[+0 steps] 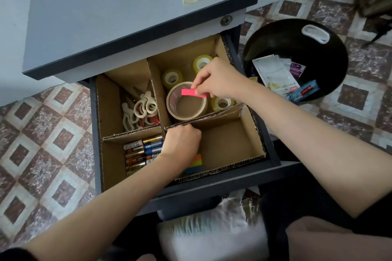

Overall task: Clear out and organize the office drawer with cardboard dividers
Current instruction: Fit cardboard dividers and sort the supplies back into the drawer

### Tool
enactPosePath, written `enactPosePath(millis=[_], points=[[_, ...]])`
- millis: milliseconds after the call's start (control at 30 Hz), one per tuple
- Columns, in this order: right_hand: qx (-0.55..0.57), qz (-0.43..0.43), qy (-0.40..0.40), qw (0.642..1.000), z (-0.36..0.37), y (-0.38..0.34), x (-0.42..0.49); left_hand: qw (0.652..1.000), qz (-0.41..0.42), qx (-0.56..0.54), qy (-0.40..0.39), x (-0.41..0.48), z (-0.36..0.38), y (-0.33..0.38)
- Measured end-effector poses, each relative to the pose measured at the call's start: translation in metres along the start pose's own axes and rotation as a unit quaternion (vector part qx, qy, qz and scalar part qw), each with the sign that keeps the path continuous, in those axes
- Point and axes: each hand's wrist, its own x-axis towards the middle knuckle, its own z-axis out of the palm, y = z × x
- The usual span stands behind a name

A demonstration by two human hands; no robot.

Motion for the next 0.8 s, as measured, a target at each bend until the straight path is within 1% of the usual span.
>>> enactPosePath(millis=[233, 433, 533, 633, 800], points=[[-0.003, -0.007, -0.007, 1.000, -0.001, 0.003, 0.000, 0.999, -0.015, 0.029, -0.011, 0.001, -0.001, 0.003], [-0.011, -0.014, 0.005, 1.000, -0.007, 0.002, 0.000, 0.998, 0.001, 0.048, -0.035, -0.001, -0.006, 0.004], [-0.014, -0.013, 0.005, 1.000, -0.007, 0.003, 0.001, 0.998, 0.014, 0.040, -0.045, -0.003, -0.006, 0.002], [-0.015, -0.012, 0.003, 1.000, -0.007, 0.003, 0.002, 0.999, 0.036, 0.028, -0.027, -0.002, -0.003, -0.002], [-0.019, -0.014, -0.003, 1.000, -0.005, 0.004, 0.002, 0.993, 0.116, 0.035, -0.005, -0.001, 0.007, -0.014]])
